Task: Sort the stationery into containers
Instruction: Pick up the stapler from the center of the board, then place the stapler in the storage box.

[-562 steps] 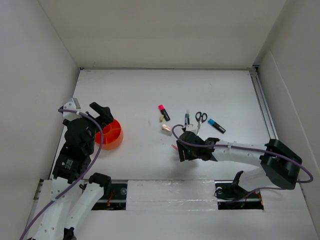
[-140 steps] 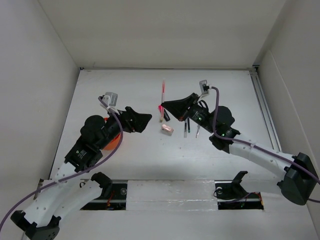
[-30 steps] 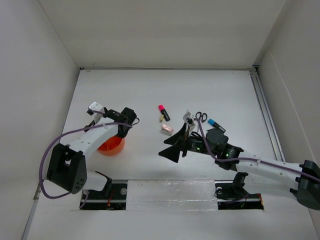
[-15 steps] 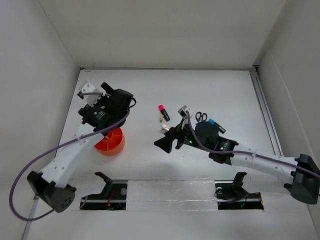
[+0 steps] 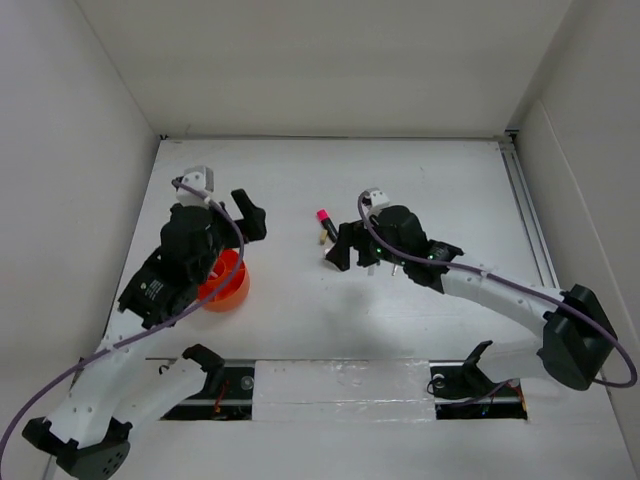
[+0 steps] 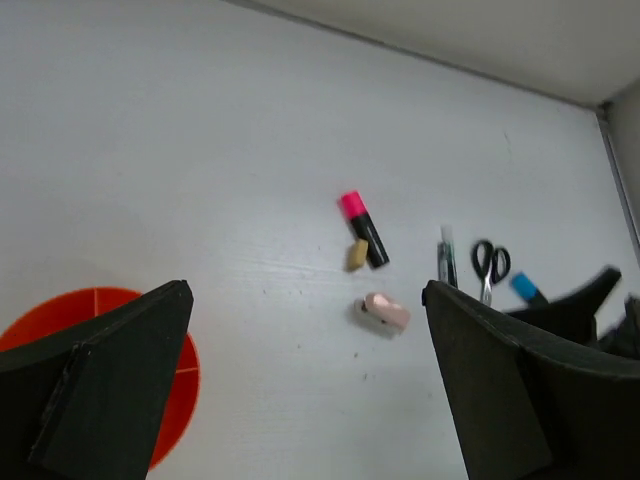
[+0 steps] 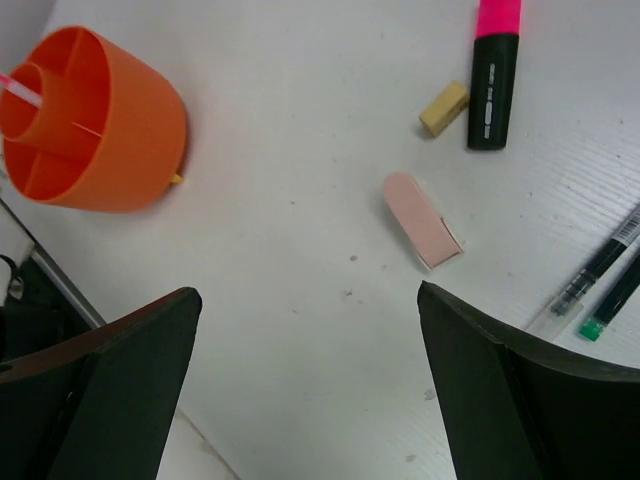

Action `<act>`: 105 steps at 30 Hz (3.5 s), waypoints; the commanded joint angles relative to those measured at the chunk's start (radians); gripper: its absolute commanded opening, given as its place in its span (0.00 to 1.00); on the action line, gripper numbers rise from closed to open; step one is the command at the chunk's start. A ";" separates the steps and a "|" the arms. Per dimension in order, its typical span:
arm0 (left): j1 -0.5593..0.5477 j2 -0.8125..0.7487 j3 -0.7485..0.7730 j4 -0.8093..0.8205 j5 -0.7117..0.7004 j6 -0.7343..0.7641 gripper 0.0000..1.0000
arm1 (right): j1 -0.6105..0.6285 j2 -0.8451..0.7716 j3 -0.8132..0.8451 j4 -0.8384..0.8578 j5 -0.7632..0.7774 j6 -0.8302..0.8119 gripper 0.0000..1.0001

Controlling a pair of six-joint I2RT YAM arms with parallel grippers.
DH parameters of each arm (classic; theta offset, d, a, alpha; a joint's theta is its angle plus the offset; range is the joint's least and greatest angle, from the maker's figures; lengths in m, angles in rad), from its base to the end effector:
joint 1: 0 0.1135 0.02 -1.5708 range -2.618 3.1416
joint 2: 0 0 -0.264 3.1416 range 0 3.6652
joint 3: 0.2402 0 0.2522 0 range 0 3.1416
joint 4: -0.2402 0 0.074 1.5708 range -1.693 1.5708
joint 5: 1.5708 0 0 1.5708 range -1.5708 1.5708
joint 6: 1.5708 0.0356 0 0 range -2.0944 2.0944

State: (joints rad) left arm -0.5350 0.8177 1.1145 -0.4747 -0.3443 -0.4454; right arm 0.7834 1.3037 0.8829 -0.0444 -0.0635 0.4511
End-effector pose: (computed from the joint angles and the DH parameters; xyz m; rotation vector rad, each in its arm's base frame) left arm 0.1455 -0.0722 0.4161 -0.1746 1.7478 -0.4177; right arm 0.2083 0.2107 0.2737 -0.3952 2.1032 0.8195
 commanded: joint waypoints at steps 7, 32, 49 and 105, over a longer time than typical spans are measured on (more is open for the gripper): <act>0.001 -0.248 -0.195 0.203 0.232 0.079 1.00 | -0.047 0.123 -0.039 0.101 -0.111 -0.182 0.90; 0.001 -0.293 -0.252 0.220 0.222 0.070 1.00 | -0.075 0.574 0.268 -0.097 -0.030 -0.367 0.73; 0.001 -0.273 -0.252 0.220 0.203 0.070 1.00 | 0.050 0.545 0.174 -0.137 0.082 -0.247 0.40; 0.001 -0.302 -0.278 0.439 0.967 0.123 1.00 | 0.120 0.130 -0.033 1.384 -0.777 0.363 0.00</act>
State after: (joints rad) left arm -0.5350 0.5377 0.8375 -0.1078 0.6418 -0.3126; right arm 0.8776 1.3975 0.7822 1.1809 -0.8745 0.7509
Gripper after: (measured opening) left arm 0.997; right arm 0.377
